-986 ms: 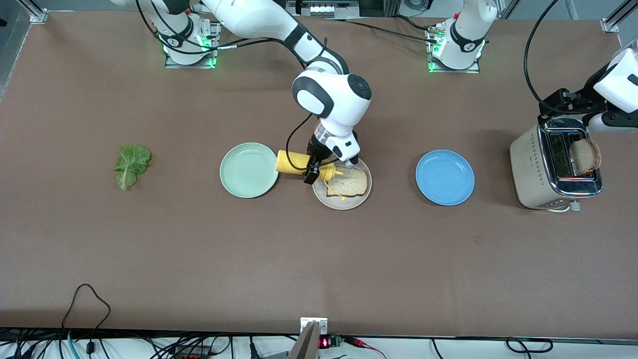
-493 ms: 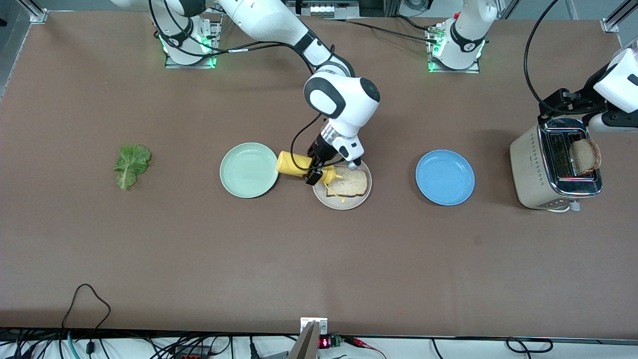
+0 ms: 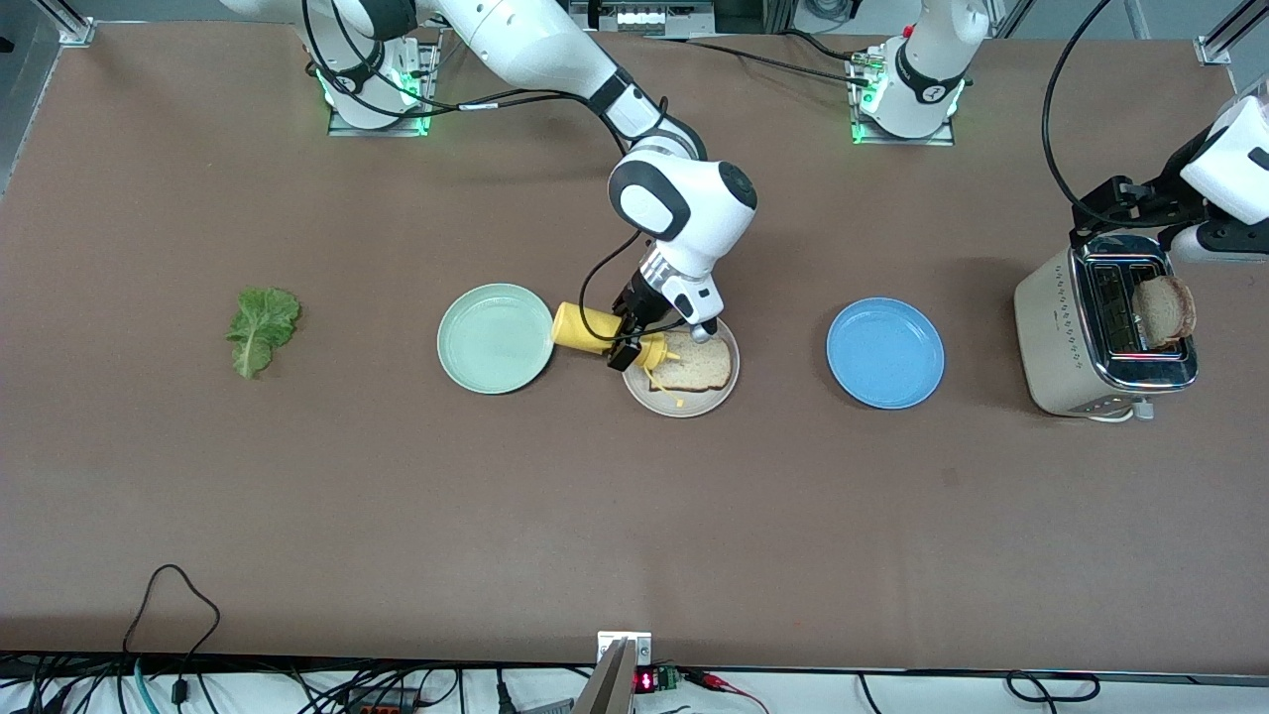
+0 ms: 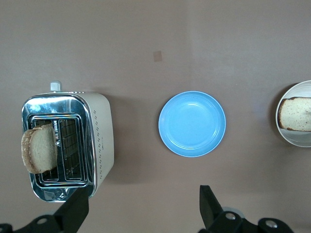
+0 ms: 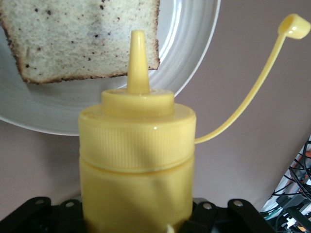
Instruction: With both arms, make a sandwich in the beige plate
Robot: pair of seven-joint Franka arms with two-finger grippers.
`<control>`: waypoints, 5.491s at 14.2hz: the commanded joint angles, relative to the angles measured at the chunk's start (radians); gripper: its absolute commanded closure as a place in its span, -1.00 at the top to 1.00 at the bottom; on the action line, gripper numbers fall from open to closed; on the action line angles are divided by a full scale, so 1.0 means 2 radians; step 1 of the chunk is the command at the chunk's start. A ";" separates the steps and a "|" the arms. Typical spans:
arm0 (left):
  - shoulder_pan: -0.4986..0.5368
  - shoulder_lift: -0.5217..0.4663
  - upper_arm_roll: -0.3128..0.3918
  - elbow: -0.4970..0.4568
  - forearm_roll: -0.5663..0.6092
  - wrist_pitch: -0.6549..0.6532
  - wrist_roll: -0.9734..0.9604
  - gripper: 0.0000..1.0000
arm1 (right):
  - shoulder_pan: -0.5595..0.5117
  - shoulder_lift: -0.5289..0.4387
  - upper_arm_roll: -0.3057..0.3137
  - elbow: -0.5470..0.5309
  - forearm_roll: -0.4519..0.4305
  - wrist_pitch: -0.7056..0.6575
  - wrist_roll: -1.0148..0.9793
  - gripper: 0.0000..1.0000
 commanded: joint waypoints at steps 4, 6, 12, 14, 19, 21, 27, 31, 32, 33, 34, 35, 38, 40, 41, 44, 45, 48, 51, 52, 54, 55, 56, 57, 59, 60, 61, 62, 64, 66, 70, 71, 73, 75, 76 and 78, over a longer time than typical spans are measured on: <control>0.000 -0.004 0.001 -0.002 0.008 -0.001 0.010 1.00 | -0.029 -0.053 -0.002 0.013 0.046 -0.019 -0.012 -0.22; 0.000 -0.004 0.001 -0.002 0.008 -0.001 0.010 1.00 | -0.052 -0.081 0.000 0.012 0.079 -0.019 -0.040 -0.22; 0.000 -0.004 0.001 -0.002 0.008 -0.001 0.010 1.00 | -0.148 -0.161 0.000 0.006 0.225 -0.019 -0.151 -0.22; 0.000 -0.004 0.001 -0.002 0.008 -0.001 0.010 1.00 | -0.189 -0.187 0.000 -0.011 0.294 -0.014 -0.188 -0.22; 0.000 -0.004 0.001 -0.002 0.008 -0.001 0.010 1.00 | -0.269 -0.235 0.000 -0.057 0.444 -0.005 -0.318 -0.22; 0.000 -0.004 0.001 -0.002 0.008 -0.001 0.010 1.00 | -0.300 -0.251 0.000 -0.083 0.497 -0.004 -0.380 -0.22; 0.000 -0.004 0.001 -0.002 0.008 -0.001 0.010 1.00 | -0.397 -0.309 0.000 -0.225 0.672 -0.005 -0.617 -0.22; 0.000 -0.004 0.001 -0.002 0.008 -0.001 0.010 1.00 | -0.455 -0.330 0.000 -0.326 0.773 -0.015 -0.772 -0.22; 0.000 -0.004 0.001 -0.002 0.008 -0.001 0.010 1.00 | -0.467 -0.330 0.000 -0.343 0.790 -0.026 -0.802 -0.22; 0.000 -0.004 0.001 -0.002 0.008 -0.001 0.010 1.00 | -0.478 -0.329 -0.001 -0.358 0.809 -0.034 -0.831 -0.22; 0.000 -0.004 0.001 -0.002 0.008 -0.001 0.010 1.00 | -0.490 -0.328 -0.001 -0.378 0.826 -0.041 -0.862 -0.22; 0.000 -0.004 0.001 -0.002 0.008 -0.001 0.010 1.00 | -0.500 -0.326 -0.001 -0.397 0.842 -0.047 -0.894 -0.22; 0.001 -0.004 0.001 -0.002 0.008 -0.002 0.010 1.00 | -0.529 -0.299 -0.001 -0.458 0.906 -0.087 -1.012 -0.22; 0.000 -0.004 0.001 -0.002 0.008 -0.001 0.010 1.00 | -0.540 -0.277 -0.001 -0.473 0.922 -0.107 -1.066 -0.22; 0.001 -0.004 0.001 -0.002 0.008 -0.002 0.010 1.00 | -0.547 -0.263 -0.001 -0.481 0.930 -0.119 -1.092 -0.22; 0.000 -0.004 0.001 -0.002 0.008 -0.001 0.010 1.00 | -0.561 -0.217 -0.001 -0.485 0.940 -0.145 -1.145 -0.22; 0.000 -0.004 0.001 -0.002 0.008 -0.001 0.010 1.00 | -0.567 -0.201 -0.001 -0.485 0.940 -0.151 -1.158 -0.22; 0.000 -0.004 0.001 -0.002 0.008 -0.002 0.010 1.00 | -0.571 -0.165 -0.001 -0.485 0.953 -0.166 -1.198 -0.22; 0.000 -0.004 0.001 -0.002 0.008 -0.001 0.010 1.00 | -0.572 -0.157 -0.001 -0.485 0.953 -0.165 -1.206 -0.21; 0.000 -0.004 0.001 -0.002 0.008 -0.001 0.010 1.00 | -0.572 -0.156 -0.001 -0.485 0.953 -0.165 -1.206 -0.16; 0.000 -0.004 0.001 -0.002 0.008 -0.001 0.010 1.00 | -0.573 -0.153 -0.001 -0.485 0.953 -0.166 -1.206 0.15; 0.000 -0.004 0.001 -0.002 0.008 -0.001 0.010 1.00 | -0.573 -0.152 -0.001 -0.485 0.953 -0.166 -1.206 0.47; 0.000 -0.004 0.000 -0.002 0.008 -0.001 0.010 1.00 | -0.573 -0.152 -0.001 -0.485 0.953 -0.166 -1.206 0.76; 0.000 -0.004 0.001 -0.002 0.008 -0.001 0.010 1.00 | -0.574 -0.151 -0.001 -0.485 0.953 -0.166 -1.206 1.00; 0.001 -0.004 0.002 -0.002 0.008 -0.002 0.010 1.00 | -0.576 -0.152 -0.003 -0.482 0.949 -0.165 -1.205 1.00; 0.000 -0.004 0.002 -0.002 0.008 -0.002 0.010 1.00 | -0.580 -0.153 -0.003 -0.482 0.947 -0.165 -1.202 1.00; 0.000 -0.004 0.001 -0.002 0.008 -0.002 0.010 1.00 | -0.582 -0.154 -0.003 -0.482 0.945 -0.165 -1.200 1.00; 0.000 -0.004 0.001 -0.002 0.008 -0.002 0.010 1.00 | -0.582 -0.154 -0.011 -0.482 0.941 -0.165 -1.199 1.00; 0.000 -0.004 0.002 -0.002 0.008 -0.002 0.010 1.00 | -0.584 -0.157 -0.023 -0.481 0.923 -0.166 -1.195 1.00; 0.000 -0.004 0.001 -0.002 0.008 -0.002 0.010 1.00 | -0.596 -0.158 -0.027 -0.478 0.907 -0.176 -1.193 1.00; 0.000 -0.004 0.001 -0.002 0.008 -0.005 0.010 1.00 | -0.626 -0.180 -0.035 -0.470 0.849 -0.176 -1.159 1.00; 0.000 -0.004 0.001 -0.002 0.008 -0.006 0.010 1.00 | -0.625 -0.188 -0.047 -0.465 0.836 -0.176 -1.147 1.00; 0.000 -0.004 0.001 -0.002 0.008 -0.006 0.010 1.00 | -0.621 -0.207 -0.064 -0.455 0.808 -0.170 -1.112 1.00; 0.000 -0.004 0.001 -0.002 0.008 -0.006 0.010 1.00 | -0.622 -0.230 -0.067 -0.441 0.772 -0.155 -1.056 1.00; 0.000 -0.004 0.002 -0.002 0.008 -0.006 0.010 1.00 | -0.622 -0.244 -0.069 -0.439 0.756 -0.144 -1.024 1.00; 0.001 -0.004 0.002 -0.002 0.008 -0.006 0.010 1.00 | -0.620 -0.273 -0.073 -0.439 0.719 -0.112 -0.950 1.00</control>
